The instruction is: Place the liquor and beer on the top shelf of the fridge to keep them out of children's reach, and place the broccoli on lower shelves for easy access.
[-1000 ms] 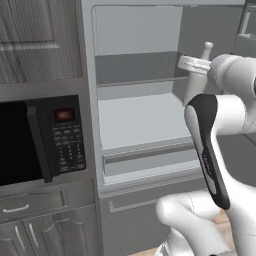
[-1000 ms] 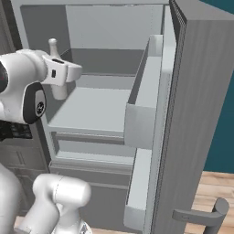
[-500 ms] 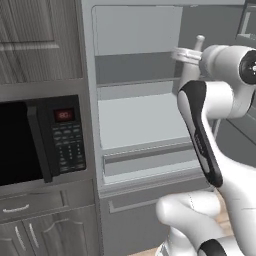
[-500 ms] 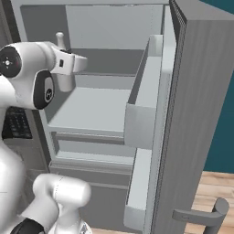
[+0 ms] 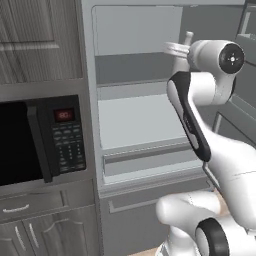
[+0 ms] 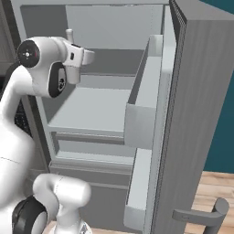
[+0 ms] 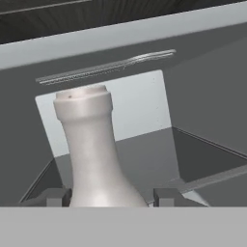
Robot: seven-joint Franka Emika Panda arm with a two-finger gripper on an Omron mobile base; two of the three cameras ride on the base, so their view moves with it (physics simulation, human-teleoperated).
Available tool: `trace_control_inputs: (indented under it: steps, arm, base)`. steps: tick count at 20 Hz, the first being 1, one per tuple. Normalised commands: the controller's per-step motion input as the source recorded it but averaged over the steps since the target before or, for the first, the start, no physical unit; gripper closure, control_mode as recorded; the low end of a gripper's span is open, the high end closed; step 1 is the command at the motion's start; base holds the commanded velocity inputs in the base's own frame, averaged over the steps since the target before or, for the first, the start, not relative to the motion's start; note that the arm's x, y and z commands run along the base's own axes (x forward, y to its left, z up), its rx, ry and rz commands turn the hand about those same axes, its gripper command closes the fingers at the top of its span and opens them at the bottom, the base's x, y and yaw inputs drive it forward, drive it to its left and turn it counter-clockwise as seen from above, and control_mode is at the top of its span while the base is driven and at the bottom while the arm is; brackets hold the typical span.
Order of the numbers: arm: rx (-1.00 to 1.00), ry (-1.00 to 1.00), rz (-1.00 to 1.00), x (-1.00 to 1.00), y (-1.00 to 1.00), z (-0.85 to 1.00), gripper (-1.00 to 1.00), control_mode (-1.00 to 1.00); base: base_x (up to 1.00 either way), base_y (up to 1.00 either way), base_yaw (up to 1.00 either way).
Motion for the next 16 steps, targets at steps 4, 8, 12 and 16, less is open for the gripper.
trace_control_inputs:
  steps: [4,8,12,16]
  arm:
    - [0.00,0.00,0.00,0.63,0.00,0.00,1.00,-1.00]
    - [0.00,0.00,0.00,0.66,-0.01,0.00,1.00,-1.00]
    - [0.00,0.00,0.00,0.66,-0.01,0.00,1.00,-1.00]
    - [0.00,0.00,0.00,0.61,0.00,0.00,1.00,-1.00]
  base:
    - [0.00,0.00,0.00]
    - [0.00,0.00,0.00]
    - [0.00,0.00,0.00]
    - [0.00,0.00,0.00]
